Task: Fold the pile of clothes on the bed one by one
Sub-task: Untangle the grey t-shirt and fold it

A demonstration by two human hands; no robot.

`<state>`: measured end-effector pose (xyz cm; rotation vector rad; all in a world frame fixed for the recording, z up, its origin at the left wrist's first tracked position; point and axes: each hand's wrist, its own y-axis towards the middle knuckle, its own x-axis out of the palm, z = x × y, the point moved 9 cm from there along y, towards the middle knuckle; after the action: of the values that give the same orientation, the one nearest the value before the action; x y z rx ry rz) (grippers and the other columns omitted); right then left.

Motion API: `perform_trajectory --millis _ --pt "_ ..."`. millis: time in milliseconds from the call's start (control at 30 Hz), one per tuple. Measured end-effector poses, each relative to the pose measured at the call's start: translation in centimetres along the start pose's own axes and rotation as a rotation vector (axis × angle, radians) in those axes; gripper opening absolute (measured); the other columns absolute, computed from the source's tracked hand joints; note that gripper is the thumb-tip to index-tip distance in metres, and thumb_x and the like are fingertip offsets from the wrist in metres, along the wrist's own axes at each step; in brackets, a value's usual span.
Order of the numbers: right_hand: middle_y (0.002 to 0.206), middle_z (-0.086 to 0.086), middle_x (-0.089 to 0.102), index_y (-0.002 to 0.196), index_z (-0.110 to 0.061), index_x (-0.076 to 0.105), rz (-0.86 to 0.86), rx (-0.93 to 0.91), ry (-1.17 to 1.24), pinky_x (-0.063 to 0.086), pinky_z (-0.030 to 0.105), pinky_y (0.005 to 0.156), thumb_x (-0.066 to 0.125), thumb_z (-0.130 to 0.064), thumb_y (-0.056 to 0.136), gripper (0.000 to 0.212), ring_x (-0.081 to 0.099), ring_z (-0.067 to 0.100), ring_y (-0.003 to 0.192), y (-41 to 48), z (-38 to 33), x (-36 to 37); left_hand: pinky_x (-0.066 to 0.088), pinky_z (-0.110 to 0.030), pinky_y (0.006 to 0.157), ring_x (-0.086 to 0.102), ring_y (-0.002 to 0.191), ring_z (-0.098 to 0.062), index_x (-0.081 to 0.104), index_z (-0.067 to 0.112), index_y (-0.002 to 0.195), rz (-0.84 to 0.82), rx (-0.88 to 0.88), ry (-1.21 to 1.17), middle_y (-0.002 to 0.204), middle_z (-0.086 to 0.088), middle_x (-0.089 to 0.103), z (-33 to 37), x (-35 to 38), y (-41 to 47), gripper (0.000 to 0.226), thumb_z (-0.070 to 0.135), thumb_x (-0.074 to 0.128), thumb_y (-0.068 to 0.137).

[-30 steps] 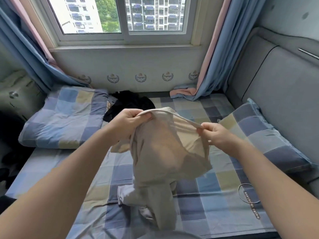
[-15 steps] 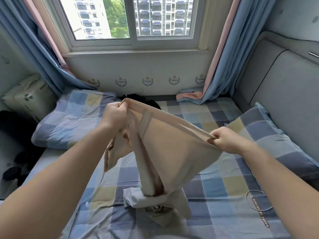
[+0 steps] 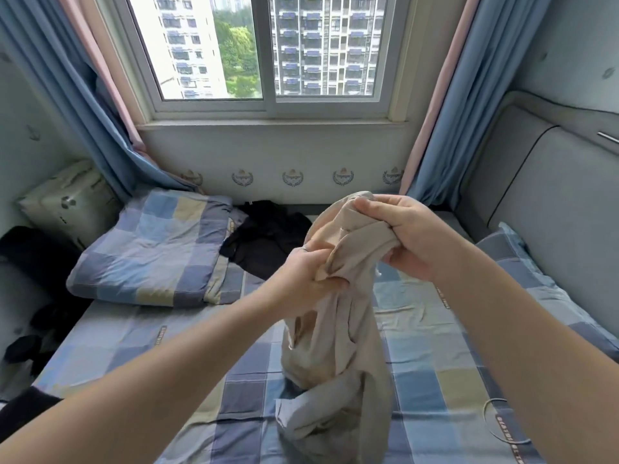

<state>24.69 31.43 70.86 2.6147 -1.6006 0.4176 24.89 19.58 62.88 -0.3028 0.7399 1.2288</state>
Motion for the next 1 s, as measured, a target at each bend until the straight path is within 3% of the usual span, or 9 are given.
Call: perform_trajectory --millis 67,233,400,500,600,700,800,900,1000 --pt "0.060 0.002 0.059 0.092 -0.006 0.062 0.064 -0.008 0.029 0.039 0.018 0.036 0.055 -0.016 0.101 0.015 0.053 0.009 0.045 0.3 -0.9 -0.8 0.044 -0.043 0.099 0.050 0.115 -0.019 0.067 0.026 0.091 0.045 0.067 0.064 0.110 0.016 0.058 0.2 -1.3 0.3 0.025 0.048 0.065 0.078" --pt "0.051 -0.005 0.041 0.078 -0.016 0.049 0.303 0.050 0.291 0.027 0.012 0.035 0.050 -0.014 0.105 0.026 0.036 0.002 0.036 2.6 -0.4 -6.2 0.040 -0.031 0.064 0.046 0.066 -0.007 0.055 0.029 0.076 -0.067 -0.030 -0.074 0.071 0.015 0.051 0.5 -3.3 -0.3 0.017 0.041 0.061 0.087" --pt "0.069 0.000 0.053 0.087 -0.007 0.055 0.334 0.084 0.461 0.050 0.014 0.048 0.043 -0.006 0.105 0.023 0.047 0.003 0.043 4.4 1.0 -7.9 0.046 -0.021 0.056 0.057 0.060 -0.004 0.054 0.037 0.089 -0.177 -0.237 0.211 0.073 0.014 0.064 -0.7 -7.5 -0.8 0.024 0.044 0.077 0.084" --pt "0.079 0.006 0.066 0.094 -0.006 0.059 0.342 0.014 0.391 0.061 0.031 0.078 0.045 0.001 0.102 0.018 0.069 0.014 0.070 5.2 0.9 -7.0 0.033 -0.016 0.047 0.043 0.046 -0.002 0.060 0.025 0.069 -0.181 -0.263 0.344 0.051 0.017 0.050 -0.2 -10.3 -0.8 0.029 0.033 0.063 0.096" --pt "0.098 -0.001 0.063 0.112 -0.012 0.062 0.245 -0.020 0.087 0.048 0.036 0.091 0.060 -0.012 0.098 0.014 0.061 0.018 0.096 5.8 0.6 -4.0 0.033 -0.018 0.044 0.043 0.049 -0.008 0.062 0.016 0.074 0.007 -0.328 0.065 0.055 0.013 0.050 0.5 -13.2 -0.5 0.030 0.022 0.054 0.103" --pt "0.131 -0.011 0.048 0.146 -0.021 0.044 0.258 -0.188 -0.427 0.035 0.027 0.098 0.073 -0.031 0.091 0.063 0.044 0.006 0.122 5.3 -0.7 -0.3 0.044 -0.022 0.053 0.055 0.058 -0.011 0.071 0.014 0.090 0.247 -0.342 -0.276 0.068 0.004 0.064 1.9 -16.7 -0.1 0.021 0.019 0.055 0.104" --pt "0.134 -0.016 0.053 0.142 -0.026 0.047 0.076 -0.244 -0.467 0.043 0.024 0.099 0.078 -0.055 0.077 0.078 0.049 0.001 0.123 5.2 0.3 5.3 0.055 -0.027 0.066 0.065 0.074 -0.017 0.069 0.013 0.102 0.318 -0.331 -0.594 0.086 -0.005 0.070 4.1 -18.3 0.5 0.018 0.024 0.056 0.104" --pt "0.114 -0.013 0.072 0.124 -0.027 0.063 -0.015 -0.153 -0.448 0.053 0.026 0.090 0.074 -0.038 0.083 0.044 0.066 0.004 0.107 6.7 3.3 7.7 0.056 -0.025 0.060 0.067 0.066 -0.016 0.066 0.013 0.099 0.332 -0.373 -0.823 0.078 -0.006 0.070 6.2 -18.9 0.6 0.019 0.030 0.059 0.101" --pt "0.116 -0.005 0.074 0.115 -0.021 0.073 0.039 -0.163 -0.520 0.054 0.035 0.095 0.063 -0.017 0.094 0.023 0.068 0.013 0.105 8.5 5.1 6.8 0.056 -0.024 0.058 0.067 0.057 -0.016 0.066 0.012 0.093 0.385 -0.407 -0.887 0.066 -0.004 0.070 7.2 -20.9 0.3 0.023 0.034 0.064 0.098"
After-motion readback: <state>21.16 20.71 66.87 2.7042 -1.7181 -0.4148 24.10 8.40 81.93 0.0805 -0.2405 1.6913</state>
